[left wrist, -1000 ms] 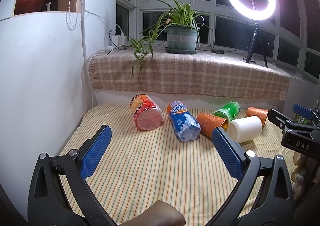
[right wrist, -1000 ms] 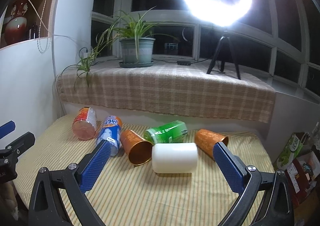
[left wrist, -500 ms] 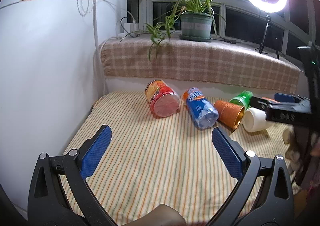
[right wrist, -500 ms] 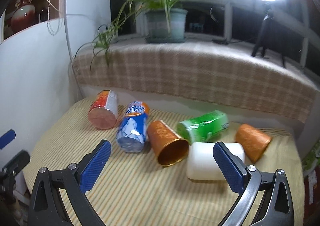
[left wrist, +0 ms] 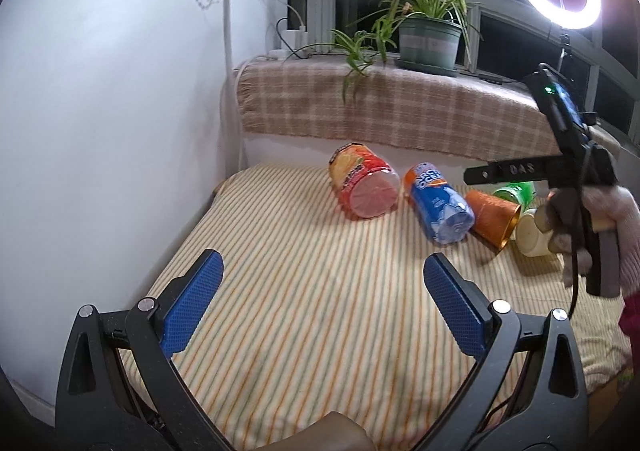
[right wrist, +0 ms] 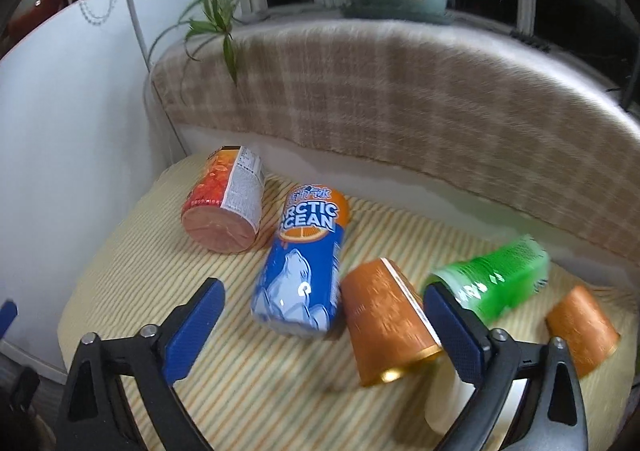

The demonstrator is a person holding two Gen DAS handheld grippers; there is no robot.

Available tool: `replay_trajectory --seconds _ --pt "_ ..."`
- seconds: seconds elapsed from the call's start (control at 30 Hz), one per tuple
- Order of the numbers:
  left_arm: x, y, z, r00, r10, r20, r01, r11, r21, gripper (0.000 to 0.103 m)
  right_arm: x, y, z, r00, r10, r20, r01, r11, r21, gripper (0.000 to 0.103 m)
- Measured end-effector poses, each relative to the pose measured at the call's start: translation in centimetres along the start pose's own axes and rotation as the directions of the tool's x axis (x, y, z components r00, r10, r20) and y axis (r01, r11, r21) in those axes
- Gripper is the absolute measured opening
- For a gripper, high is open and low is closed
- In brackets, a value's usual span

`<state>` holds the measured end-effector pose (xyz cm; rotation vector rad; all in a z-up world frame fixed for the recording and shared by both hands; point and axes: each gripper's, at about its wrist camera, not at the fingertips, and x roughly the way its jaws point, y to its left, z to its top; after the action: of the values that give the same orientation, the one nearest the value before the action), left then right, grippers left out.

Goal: Flip cup upright
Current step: 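Move the right tool to the blue Arctic Ocean cup and close on it, then lift the Arctic Ocean cup with the right tool, open end up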

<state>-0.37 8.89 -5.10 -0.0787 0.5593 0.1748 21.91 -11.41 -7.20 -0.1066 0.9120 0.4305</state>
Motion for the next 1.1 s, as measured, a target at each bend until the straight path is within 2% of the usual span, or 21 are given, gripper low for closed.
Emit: replay_trajectory --seconds 0.17,0.3,0.47,0.93,1.1 --pt "-0.1 1.2 -0.3 1.000 0.019 -0.007 -0.019 1.000 -0.023 0.102 3.1 -0.4 2.2 0.995 0.066 -0.081 -0.064 0.998 0.026 0.093" --pt "0.2 1.9 -0.7 0.999 0.029 -0.022 -0.029 0.999 -0.032 0.102 5.5 -1.0 3.5 0.983 0.112 -0.143 -0.100 0.991 0.086 0.084" --pt "0.2 2.2 -0.6 0.999 0.039 -0.019 -0.040 0.999 -0.038 0.102 8.1 -0.8 4.6 0.970 0.138 -0.200 -0.117 0.987 0.114 0.080" --pt "0.7 3.4 -0.6 0.997 0.067 -0.026 -0.068 0.996 -0.057 0.102 13.0 1.3 5.2 0.950 0.087 -0.298 -0.067 0.995 0.077 0.075" --pt "0.6 3.5 -0.6 0.997 0.069 -0.022 -0.070 0.996 -0.056 0.102 14.9 1.9 5.2 0.945 0.084 -0.315 -0.061 0.995 0.080 0.066"
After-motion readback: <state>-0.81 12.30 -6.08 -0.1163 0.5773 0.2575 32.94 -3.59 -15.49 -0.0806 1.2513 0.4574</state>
